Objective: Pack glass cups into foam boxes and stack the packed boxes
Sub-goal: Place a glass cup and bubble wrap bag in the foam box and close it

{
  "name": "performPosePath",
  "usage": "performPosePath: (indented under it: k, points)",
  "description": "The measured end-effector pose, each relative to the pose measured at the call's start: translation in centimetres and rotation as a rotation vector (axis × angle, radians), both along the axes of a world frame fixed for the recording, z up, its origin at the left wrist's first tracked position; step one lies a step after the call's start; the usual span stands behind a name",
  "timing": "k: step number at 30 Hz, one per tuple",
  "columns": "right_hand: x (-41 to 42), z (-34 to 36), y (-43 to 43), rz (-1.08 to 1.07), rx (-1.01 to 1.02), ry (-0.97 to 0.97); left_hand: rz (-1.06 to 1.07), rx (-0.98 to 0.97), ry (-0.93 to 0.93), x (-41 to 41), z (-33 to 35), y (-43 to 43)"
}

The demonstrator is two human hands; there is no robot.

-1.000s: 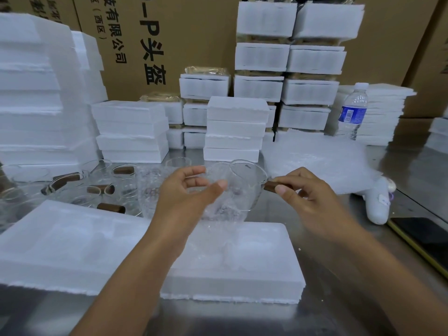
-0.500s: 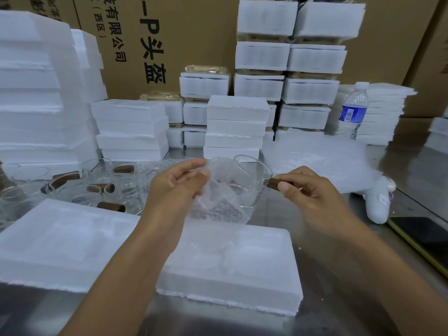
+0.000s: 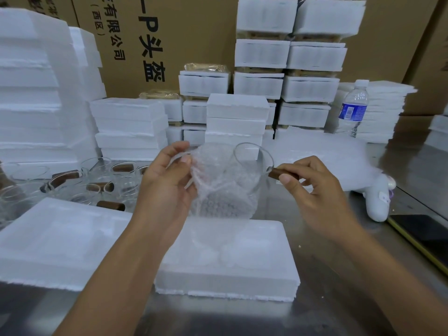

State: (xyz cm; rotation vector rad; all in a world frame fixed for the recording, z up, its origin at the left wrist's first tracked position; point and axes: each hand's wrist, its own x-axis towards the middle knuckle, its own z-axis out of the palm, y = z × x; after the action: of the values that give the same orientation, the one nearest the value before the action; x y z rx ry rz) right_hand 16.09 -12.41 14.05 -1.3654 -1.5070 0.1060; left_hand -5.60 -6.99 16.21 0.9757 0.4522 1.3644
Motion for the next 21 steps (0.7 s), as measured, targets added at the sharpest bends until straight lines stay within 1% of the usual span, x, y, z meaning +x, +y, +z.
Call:
performPosePath:
  k: [4, 9, 11, 14, 18, 21]
  points:
    - [-0.6, 0.1, 0.2, 0.049, -0.009, 0.126, 0.053, 0.102, 0.203, 0.8, -0.5, -0.3]
    - [-1.1, -0.1, 0.0, 0.116, -0.007, 0.278, 0.274, 0.355, 0.555, 1.1, -1.3, -0.3]
    - [-1.2, -0.1, -0.1, 0.121, -0.005, 0.305, 0.359, 0.414, 0.637, 1.2, -1.5, -0.2]
    - [-1.1, 0.1, -0.1, 0.124, -0.028, 0.289, 0.447, 0.437, 0.64, 1.1, -1.5, 0.0]
    - [-0.7, 0.3, -0.2, 0.089, -0.072, 0.099, 0.57, 0.423, 0.615, 0.8, -1.0, -0.2]
    - [-0.9, 0.3, -0.4, 0.096, -0.078, -0.033, 0.559, 0.435, 0.55, 0.9, -0.7, -0.5]
